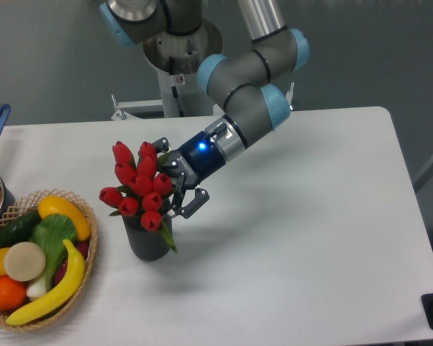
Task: Insert the flowers into the vase
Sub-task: 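Open the gripper to release the tulips in the vase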
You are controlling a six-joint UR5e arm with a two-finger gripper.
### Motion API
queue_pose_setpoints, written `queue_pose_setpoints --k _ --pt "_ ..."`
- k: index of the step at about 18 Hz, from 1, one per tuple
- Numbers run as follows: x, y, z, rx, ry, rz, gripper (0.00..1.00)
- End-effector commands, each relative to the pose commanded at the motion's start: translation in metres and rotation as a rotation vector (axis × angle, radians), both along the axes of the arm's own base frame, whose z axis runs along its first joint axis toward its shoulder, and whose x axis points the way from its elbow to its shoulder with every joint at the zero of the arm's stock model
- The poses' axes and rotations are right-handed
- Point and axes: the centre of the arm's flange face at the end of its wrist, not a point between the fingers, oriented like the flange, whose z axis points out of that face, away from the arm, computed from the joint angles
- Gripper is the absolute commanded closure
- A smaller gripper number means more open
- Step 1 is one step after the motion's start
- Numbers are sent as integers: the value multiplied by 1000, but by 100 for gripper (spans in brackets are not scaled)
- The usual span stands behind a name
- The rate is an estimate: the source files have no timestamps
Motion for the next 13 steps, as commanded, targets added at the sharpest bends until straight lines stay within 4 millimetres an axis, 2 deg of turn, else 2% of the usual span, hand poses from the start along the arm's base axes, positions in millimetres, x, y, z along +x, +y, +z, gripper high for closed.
queue_pose_setpoints --k 10,13 --pt "6 -5 13 -150 88 44 0" --pt "5 -8 33 -183 145 71 0"
